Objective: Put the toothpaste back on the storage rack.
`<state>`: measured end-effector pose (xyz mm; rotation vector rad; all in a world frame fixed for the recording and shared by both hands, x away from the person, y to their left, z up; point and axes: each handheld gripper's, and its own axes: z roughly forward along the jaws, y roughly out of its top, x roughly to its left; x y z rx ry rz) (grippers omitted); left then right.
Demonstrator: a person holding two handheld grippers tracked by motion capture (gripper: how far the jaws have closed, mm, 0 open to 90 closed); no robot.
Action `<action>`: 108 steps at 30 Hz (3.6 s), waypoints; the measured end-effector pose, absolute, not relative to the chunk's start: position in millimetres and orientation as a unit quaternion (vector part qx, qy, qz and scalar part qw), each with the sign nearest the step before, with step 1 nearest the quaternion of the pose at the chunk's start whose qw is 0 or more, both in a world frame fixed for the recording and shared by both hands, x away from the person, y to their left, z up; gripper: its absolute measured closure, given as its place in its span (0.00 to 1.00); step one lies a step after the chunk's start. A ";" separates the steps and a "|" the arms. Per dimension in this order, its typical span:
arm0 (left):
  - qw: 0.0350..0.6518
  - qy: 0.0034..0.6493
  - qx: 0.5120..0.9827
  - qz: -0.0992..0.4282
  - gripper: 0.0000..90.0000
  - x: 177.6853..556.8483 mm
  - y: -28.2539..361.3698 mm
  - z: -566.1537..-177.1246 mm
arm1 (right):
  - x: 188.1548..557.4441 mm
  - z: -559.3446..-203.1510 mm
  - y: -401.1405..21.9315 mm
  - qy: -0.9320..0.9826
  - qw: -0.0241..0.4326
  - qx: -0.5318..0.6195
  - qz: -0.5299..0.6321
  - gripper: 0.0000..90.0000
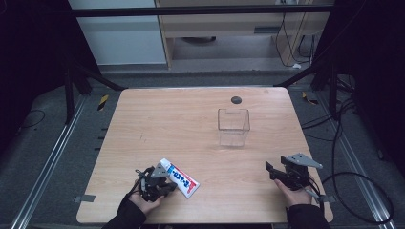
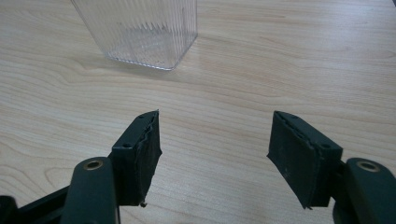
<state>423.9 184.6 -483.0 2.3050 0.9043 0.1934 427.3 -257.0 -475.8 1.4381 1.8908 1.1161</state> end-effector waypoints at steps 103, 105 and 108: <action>0.291 0.371 0.872 0.130 0.93 464.7 209.5 -463.7 | 430.4 -478.9 -262.5 0.697 0.265 0.532 0.402 0.36; 0.293 0.376 0.869 0.132 0.88 465.7 211.9 -458.1 | 430.5 -479.0 -262.8 0.697 0.264 0.532 0.402 0.36; 0.302 0.373 0.867 0.135 0.81 466.5 212.4 -449.6 | 430.9 -479.5 -263.3 0.697 0.264 0.531 0.402 0.35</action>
